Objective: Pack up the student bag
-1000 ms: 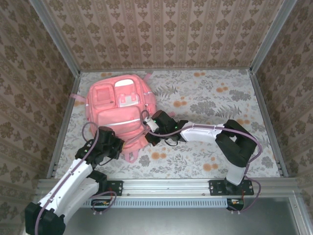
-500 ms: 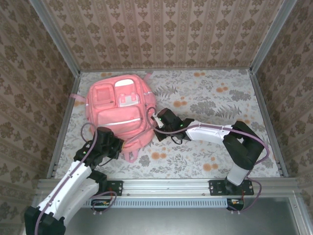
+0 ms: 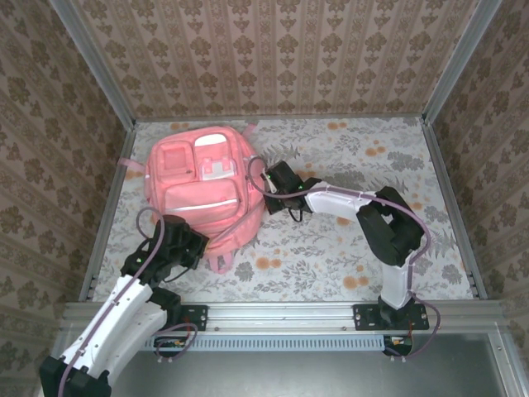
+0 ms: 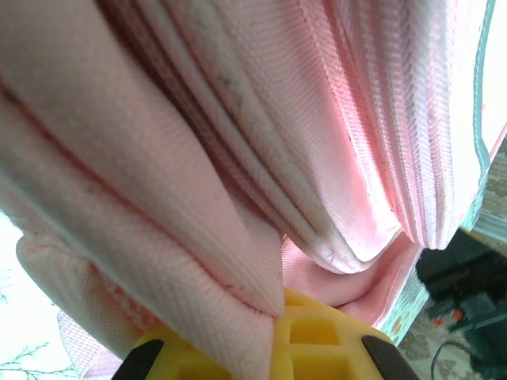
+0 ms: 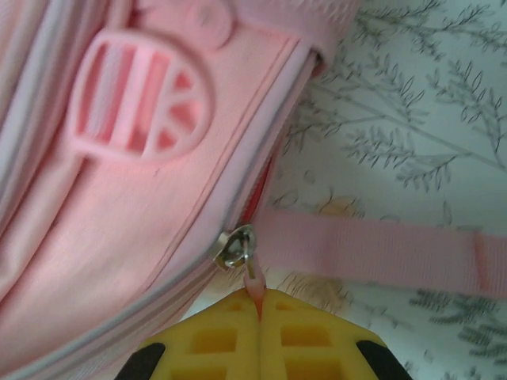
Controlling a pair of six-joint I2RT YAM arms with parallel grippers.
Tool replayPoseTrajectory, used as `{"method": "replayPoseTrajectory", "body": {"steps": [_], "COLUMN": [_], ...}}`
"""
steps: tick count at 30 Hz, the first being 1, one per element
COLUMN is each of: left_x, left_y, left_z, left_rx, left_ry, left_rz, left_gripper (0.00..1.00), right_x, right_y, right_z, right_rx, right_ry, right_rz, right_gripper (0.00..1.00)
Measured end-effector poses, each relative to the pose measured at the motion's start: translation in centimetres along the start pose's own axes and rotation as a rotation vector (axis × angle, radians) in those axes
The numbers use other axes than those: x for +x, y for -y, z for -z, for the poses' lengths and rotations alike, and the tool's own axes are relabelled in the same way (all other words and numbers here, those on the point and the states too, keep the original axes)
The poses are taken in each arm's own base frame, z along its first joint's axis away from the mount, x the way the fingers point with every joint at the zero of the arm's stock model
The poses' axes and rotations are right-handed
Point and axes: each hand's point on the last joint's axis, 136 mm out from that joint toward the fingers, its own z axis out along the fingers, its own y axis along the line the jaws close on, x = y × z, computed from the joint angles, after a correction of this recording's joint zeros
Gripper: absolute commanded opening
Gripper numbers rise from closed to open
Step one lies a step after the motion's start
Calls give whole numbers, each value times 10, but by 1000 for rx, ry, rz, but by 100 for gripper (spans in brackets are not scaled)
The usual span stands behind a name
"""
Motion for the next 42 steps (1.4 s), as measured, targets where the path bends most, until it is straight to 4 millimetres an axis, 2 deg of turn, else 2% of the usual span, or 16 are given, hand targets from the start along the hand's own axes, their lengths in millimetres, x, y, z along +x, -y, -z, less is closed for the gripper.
{"method": "replayPoseTrajectory", "body": {"steps": [9, 13, 16, 17, 18, 19, 22, 23, 24, 27, 28, 32, 34, 36, 39, 42], "left_x": [13, 19, 23, 23, 23, 23, 25, 26, 26, 27, 25, 8, -11, -42, -87, -114], "left_y": [2, 2, 0, 0, 1, 3, 9, 12, 16, 39, 48, 86, 102, 125, 141, 135], "left_z": [-1, -2, -5, -6, -7, -9, -18, -21, -23, -25, -23, -6, 4, 18, 38, 48], "left_rx": [-4, -16, -32, -34, -36, -39, -48, -51, -56, -49, -51, -78, -97, -102, -128, -191], "left_ry": [-84, -127, -156, -162, -165, -169, -190, -198, -204, -221, -216, -146, -68, 64, 244, 341], "left_rz": [-94, -130, -143, -144, -144, -143, -140, -144, -149, -200, -218, -320, -383, -459, -535, -577], "left_gripper": [0, 0, 0, 0, 0, 0, 7, 21, 42, 78, 99, 100, 100, 100, 100, 100], "right_x": [-37, -56, -62, -63, -63, -63, -55, -49, -45, -41, -42, -46, -46, -43, -29, -20], "right_y": [33, 67, 85, 90, 93, 93, 91, 91, 91, 91, 92, 101, 108, 119, 135, 150], "right_z": [-35, -45, -45, -45, -44, -44, -38, -33, -24, 6, 17, 74, 100, 127, 159, 181], "right_rx": [68, 128, 151, 158, 162, 166, 171, 172, 173, 172, 171, 189, 216, 263, 327, 380], "right_ry": [-6, 16, 25, 29, 30, 30, 26, 19, 18, 45, 63, 167, 219, 275, 334, 373], "right_rz": [-36, -94, -133, -143, -152, -157, -158, -162, -166, -181, -191, -228, -246, -261, -290, -315], "right_gripper": [0, 0, 0, 5, 20, 29, 33, 37, 39, 46, 50, 73, 85, 98, 99, 100]}}
